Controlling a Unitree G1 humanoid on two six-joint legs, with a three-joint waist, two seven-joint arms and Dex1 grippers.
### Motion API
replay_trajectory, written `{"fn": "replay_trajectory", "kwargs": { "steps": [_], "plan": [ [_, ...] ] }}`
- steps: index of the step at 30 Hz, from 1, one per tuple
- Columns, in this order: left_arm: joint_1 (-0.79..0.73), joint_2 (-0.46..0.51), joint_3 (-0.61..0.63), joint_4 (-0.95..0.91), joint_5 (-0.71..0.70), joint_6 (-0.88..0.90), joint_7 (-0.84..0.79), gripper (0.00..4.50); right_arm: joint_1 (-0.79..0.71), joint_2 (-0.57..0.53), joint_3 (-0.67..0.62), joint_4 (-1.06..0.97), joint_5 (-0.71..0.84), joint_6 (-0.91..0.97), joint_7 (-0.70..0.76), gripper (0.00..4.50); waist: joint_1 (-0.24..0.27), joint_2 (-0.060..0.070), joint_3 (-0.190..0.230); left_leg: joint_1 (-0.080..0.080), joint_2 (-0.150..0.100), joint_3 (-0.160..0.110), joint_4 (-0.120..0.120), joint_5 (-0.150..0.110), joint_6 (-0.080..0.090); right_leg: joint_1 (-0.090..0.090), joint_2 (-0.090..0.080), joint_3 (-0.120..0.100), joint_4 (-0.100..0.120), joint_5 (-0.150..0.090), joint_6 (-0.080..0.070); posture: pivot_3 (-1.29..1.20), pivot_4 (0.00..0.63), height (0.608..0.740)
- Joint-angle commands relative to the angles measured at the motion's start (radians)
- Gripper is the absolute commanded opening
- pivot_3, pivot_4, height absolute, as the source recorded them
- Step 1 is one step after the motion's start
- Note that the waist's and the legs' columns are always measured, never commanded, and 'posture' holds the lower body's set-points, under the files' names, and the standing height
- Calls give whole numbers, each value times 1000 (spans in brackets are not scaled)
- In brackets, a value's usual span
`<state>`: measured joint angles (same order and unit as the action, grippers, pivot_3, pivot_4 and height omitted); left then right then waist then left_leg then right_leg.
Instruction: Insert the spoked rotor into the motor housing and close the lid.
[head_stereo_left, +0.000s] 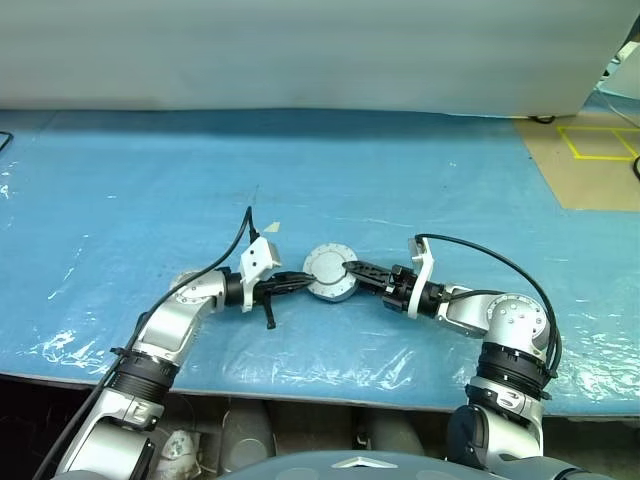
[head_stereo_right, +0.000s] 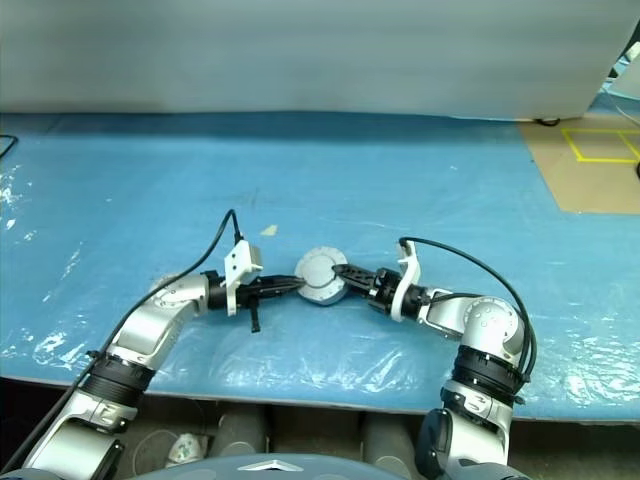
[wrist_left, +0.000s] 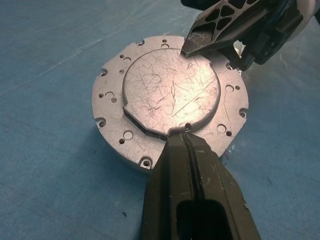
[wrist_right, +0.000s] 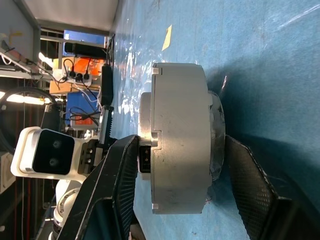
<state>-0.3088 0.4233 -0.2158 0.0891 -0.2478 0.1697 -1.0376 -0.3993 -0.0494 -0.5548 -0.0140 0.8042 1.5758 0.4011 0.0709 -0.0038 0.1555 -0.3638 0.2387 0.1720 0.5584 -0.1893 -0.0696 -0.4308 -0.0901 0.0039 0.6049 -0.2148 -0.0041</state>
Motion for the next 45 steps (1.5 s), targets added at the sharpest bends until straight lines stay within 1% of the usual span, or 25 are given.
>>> {"fn": "replay_trajectory", "kwargs": {
  "steps": [1,4,7,13,20,24,27,30,31,33,38,45],
  "plan": [
    [11,-2,-22,8,19,7,2,0,-53,46,-58,-5,75,21,-2,2352,0,0,0,0,0,0,0,0,0,0,0,0,0,0,0,0,150,740],
    [12,-2,-22,8,20,8,2,0,-82,85,-114,6,73,8,-46,2352,0,0,0,0,0,0,0,0,0,-1,0,0,1,0,0,0,150,740],
    [13,-2,-23,8,20,6,2,0,-97,108,-144,8,71,-7,-78,2352,-1,0,0,-1,0,1,0,0,0,-3,0,0,1,0,0,0,150,740],
    [16,-5,-23,6,21,4,6,0,-96,124,-147,-1,72,-18,-105,2352,0,1,0,-2,0,1,0,0,0,-3,0,0,1,0,0,0,150,740],
    [17,-7,-26,6,20,3,9,0,-130,176,-203,10,89,-59,-169,2352,-2,1,0,-1,0,1,0,0,0,-3,0,0,2,0,0,0,150,740],
    [17,-6,-25,7,22,3,8,0,-113,175,-180,-1,97,-70,-174,2352,0,2,1,-2,0,2,0,0,0,-4,0,0,2,0,0,0,150,740],
    [17,-7,-24,7,22,3,8,0,-97,168,-153,-19,104,-62,-167,3045,0,2,1,-2,0,2,0,0,0,-4,0,0,2,0,0,0,150,740],
    [17,-8,-25,7,22,4,9,0,-89,158,-136,-19,105,-63,-179,4090,-1,2,1,-1,0,2,0,0,0,-3,0,0,2,0,0,0,150,740],
    [18,-9,-26,8,22,3,10,0,-85,151,-125,-15,100,-67,-180,4361,-1,2,1,-1,0,2,0,0,0,-3,0,0,2,0,0,0,150,740],
    [18,-9,-26,8,22,3,11,0,-72,134,-96,-14,90,-71,-174,4361,-1,2,1,-1,0,2,1,0,0,-3,0,0,2,0,0,0,150,740],
    [20,-6,-23,9,21,3,12,0,-14,85,28,-47,76,-84,-139,4361,0,2,1,-1,0,2,1,0,0,-3,0,0,2,0,0,0,150,740],
    [19,-5,-21,11,21,4,11,0,-16,77,38,-25,96,-150,-138,4361,0,2,1,-1,0,2,2,0,0,-3,0,0,2,0,0,0,150,740]
  ]
}}
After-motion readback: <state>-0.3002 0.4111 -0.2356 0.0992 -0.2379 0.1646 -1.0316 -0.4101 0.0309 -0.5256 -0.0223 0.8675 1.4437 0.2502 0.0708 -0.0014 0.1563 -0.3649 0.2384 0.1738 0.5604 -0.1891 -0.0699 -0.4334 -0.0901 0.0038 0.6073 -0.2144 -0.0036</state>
